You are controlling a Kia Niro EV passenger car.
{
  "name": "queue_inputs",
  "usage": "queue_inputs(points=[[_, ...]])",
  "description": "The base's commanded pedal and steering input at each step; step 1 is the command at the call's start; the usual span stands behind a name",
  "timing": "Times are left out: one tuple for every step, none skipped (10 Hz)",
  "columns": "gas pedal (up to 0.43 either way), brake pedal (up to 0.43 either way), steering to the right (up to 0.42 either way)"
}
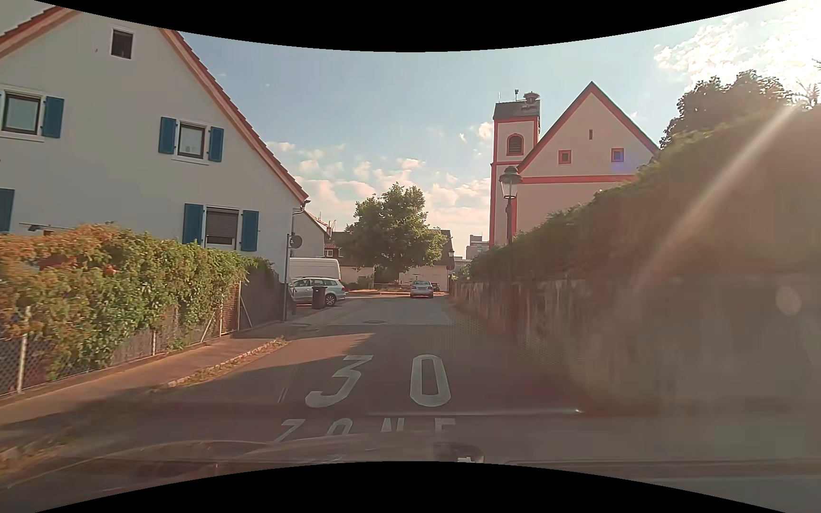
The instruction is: Follow the waypoints while adhering to traffic rules and regulations
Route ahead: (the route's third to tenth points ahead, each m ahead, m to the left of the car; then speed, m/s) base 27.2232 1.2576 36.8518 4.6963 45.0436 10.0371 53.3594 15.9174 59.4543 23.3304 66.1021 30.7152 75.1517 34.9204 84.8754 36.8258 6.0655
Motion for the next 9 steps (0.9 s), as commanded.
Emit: queue_inputs(points=[[0.059, 0.0, -0.007], [0.047, 0.0, -0.006], [0.039, 0.0, -0.005], [0.039, 0.0, -0.001], [0.039, 0.0, 0.003], [0.039, 0.0, 0.006], [0.039, 0.0, 0.011], [0.039, 0.0, 0.018], [0.039, 0.0, 0.021]])
